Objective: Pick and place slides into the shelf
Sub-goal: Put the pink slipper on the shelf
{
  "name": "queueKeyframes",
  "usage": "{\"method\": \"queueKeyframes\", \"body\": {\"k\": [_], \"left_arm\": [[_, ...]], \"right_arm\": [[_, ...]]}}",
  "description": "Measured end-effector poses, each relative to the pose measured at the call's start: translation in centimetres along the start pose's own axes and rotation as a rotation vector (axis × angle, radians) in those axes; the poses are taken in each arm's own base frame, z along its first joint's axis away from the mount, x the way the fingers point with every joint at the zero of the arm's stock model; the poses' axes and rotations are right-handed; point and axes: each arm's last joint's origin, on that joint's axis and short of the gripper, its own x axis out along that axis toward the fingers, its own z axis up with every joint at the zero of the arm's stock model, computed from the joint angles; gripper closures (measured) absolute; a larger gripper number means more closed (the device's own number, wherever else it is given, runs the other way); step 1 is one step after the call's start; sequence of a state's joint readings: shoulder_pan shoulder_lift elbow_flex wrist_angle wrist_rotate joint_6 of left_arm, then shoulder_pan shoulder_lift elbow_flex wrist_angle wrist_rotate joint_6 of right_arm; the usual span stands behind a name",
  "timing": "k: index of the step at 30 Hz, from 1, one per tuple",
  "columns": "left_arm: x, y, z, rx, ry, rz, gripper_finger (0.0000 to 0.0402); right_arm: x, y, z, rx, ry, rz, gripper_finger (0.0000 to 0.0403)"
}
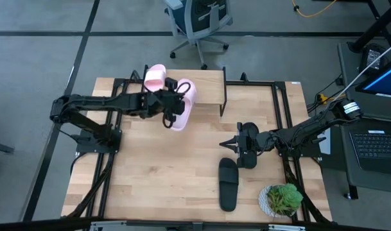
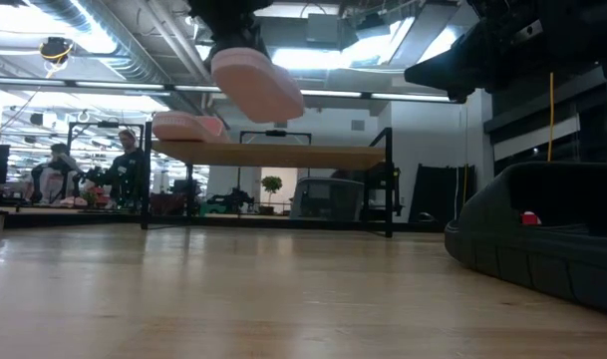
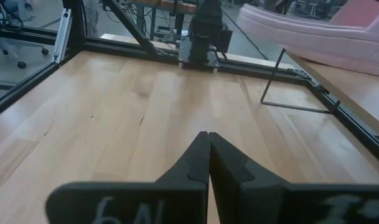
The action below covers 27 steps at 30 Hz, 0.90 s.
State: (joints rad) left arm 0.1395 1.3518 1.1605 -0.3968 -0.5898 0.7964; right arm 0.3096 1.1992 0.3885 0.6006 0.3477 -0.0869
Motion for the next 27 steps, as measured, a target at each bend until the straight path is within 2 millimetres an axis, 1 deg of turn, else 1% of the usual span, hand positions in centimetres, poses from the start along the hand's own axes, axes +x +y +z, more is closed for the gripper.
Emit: {"method": "queueKeyframes", "body": {"k": [5,11,18,27], "left_arm": [[0.7,1.2,-1.2,0.013,0.043,-0.014,0.04],[1.5,2.0,-2.3,0.032,0.085,0.002,0.04],[2.2,2.8,-3.3,0.002,0.056,-0.04,0.04],[3.1,4.2,-5.1,-0.02,0.115,-0.011,0.04]], "right_arm": [[0.0,0.0,0.0,-0.003,0.0,0.0,0.0393],[0.1,-0.3,0.0,0.0,0.003,-0.012,0.0393],[0.2,-0.8,-0.1,0.01,0.007,-0.036,0.0393],[0.3,-0.9,-0.1,0.008,0.007,-0.038,0.0393]]}}
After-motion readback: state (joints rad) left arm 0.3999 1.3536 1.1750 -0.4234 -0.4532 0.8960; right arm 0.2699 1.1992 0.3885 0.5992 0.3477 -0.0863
